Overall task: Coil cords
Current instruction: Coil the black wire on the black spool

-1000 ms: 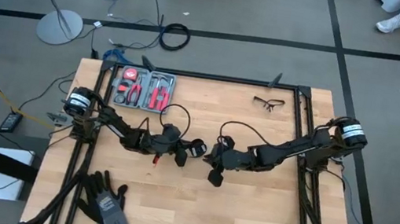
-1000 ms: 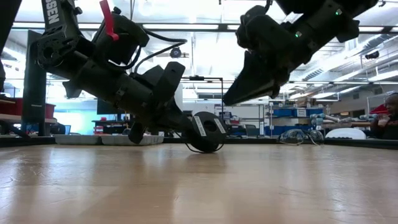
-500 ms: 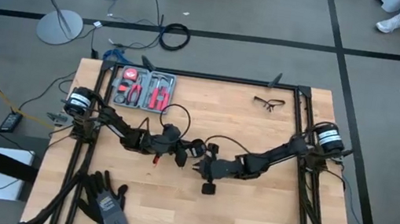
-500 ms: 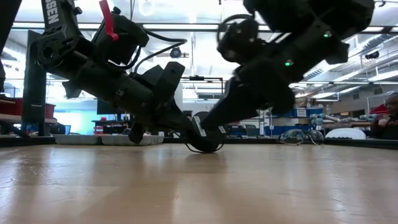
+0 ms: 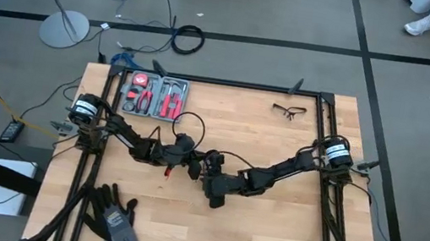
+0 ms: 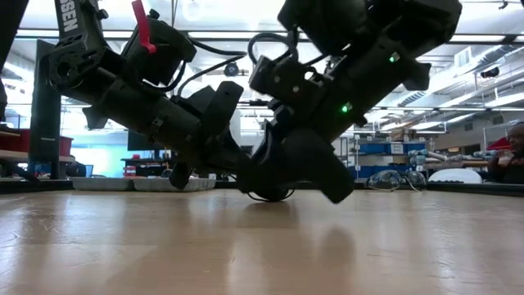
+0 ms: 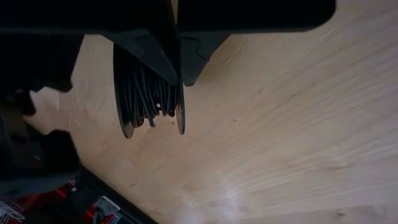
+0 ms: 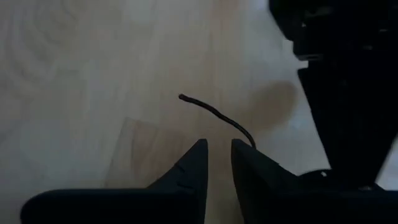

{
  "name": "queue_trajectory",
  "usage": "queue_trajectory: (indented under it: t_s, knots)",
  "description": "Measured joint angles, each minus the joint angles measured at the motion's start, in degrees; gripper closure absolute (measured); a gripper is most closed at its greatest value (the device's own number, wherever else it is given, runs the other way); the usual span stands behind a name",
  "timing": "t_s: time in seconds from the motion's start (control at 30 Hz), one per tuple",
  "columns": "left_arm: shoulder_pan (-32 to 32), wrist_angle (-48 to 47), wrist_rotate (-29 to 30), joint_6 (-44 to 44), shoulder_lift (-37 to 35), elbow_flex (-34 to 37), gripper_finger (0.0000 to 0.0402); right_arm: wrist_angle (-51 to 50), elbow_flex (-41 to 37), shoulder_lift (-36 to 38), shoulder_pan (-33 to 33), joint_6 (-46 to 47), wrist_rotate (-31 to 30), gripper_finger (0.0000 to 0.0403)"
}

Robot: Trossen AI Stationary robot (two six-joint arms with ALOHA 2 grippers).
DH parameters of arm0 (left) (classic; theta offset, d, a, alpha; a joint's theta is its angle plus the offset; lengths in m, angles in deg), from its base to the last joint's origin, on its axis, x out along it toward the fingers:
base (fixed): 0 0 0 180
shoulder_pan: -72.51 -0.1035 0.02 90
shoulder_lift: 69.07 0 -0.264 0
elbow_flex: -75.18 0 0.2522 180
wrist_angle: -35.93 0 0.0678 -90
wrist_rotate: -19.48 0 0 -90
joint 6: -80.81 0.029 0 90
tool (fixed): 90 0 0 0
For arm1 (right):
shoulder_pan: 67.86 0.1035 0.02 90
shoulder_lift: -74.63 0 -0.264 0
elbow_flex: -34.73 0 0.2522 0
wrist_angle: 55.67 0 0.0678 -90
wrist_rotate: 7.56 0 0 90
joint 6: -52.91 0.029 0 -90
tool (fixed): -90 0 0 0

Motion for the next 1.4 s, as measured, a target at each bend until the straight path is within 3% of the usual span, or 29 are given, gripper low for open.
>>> queue_trajectory:
  t_s: [0.23,0.7,0.83,1.0,1.1,1.27,1.4]
  knots:
    - [0.00,-0.15,-0.46,0.01,0.00,0.00,0.0401,1.84,0.37,-0.32,2.14,-0.88,-6.83,0.0312]
    - [0.00,1.60,-1.38,0.09,0.09,0.04,0.0401,2.49,0.26,-0.31,-0.58,-5.14,-4.44,0.0318]
    - [0.00,1.67,-1.38,0.07,0.09,0.04,0.0401,2.25,0.26,-0.29,-0.93,-5.14,-3.65,0.0336]
    - [0.00,2.08,-1.38,0.07,0.09,0.04,0.0401,1.97,0.26,-0.29,-0.98,-4.31,0.22,0.0392]
    - [0.00,2.30,-1.38,0.06,0.10,0.04,0.0401,1.92,0.26,-0.29,-0.99,-3.85,-0.06,0.0394]
    - [0.00,2.14,-1.34,0.09,0.10,0.04,0.0401,1.89,0.26,-0.26,-0.66,-3.30,-4.47,0.0400]
    - [0.00,0.84,-1.03,0.07,0.09,-0.02,0.0401,1.70,0.26,0.65,1.34,-3.26,-14.30,0.0401]
